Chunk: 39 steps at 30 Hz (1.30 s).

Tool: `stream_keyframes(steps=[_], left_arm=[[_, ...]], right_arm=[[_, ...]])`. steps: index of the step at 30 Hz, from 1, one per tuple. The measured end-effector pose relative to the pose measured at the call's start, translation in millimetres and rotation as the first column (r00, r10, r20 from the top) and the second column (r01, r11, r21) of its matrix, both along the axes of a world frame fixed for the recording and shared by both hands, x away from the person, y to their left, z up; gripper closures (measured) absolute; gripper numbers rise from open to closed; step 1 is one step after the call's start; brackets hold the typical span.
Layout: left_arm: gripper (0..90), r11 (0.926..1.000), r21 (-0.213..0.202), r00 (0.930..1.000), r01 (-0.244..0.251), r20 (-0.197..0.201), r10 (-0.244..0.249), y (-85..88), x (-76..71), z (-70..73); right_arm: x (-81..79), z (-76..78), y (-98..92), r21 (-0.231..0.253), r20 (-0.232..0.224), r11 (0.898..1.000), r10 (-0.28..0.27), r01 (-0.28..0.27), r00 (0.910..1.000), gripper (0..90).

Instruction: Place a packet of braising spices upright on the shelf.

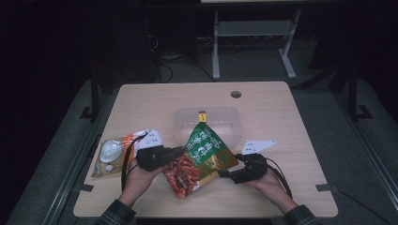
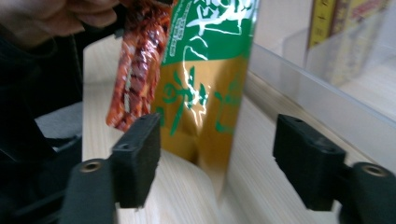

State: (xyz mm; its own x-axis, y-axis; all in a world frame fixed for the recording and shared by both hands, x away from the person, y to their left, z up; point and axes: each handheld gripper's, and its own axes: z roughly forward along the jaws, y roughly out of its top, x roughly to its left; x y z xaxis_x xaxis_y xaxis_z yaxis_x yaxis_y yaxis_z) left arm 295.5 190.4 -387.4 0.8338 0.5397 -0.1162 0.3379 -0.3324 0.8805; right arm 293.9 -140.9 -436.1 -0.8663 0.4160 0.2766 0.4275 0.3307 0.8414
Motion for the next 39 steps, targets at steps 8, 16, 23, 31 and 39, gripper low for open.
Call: stream_keyframes(steps=[8, 16, 23, 31, 39], left_arm=[[89.9, 0.9995, -0.032, 0.9999, -0.001, 0.013, 0.001, -0.2, -2.1, 3.3], [89.6, 0.9988, -0.046, 0.9999, 0.014, 0.000, -0.014, -1.3, -2.3, 0.4], [89.1, 0.9997, -0.006, 0.9996, 0.024, -0.012, -0.024, -0.6, -6.1, -7.2], [79.3, 0.9989, 0.040, 0.9992, -0.026, 0.032, 0.025, 1.9, -7.3, -7.5], [60.9, 0.9991, 0.026, 0.9992, -0.034, 0.021, 0.034, 13.1, -6.2, -7.8]], right_arm=[[5.2, -2.0, 10.9, 0.088, -0.020, 0.996, 0.026, -0.024, 0.9995, 59.8], [6.8, 2.8, 4.5, 0.142, -0.034, 0.989, 0.047, -0.041, 0.9983, 88.0], [9.5, 8.5, -0.1, 0.120, -0.044, 0.990, 0.074, -0.068, 0.9963, 89.8], [9.4, 18.8, -2.7, 0.071, -0.009, 0.993, 0.100, -0.099, 0.9950, 90.0], [9.5, 34.2, 0.2, 0.011, 0.028, 0.988, 0.156, -0.157, 0.9873, 90.0]])
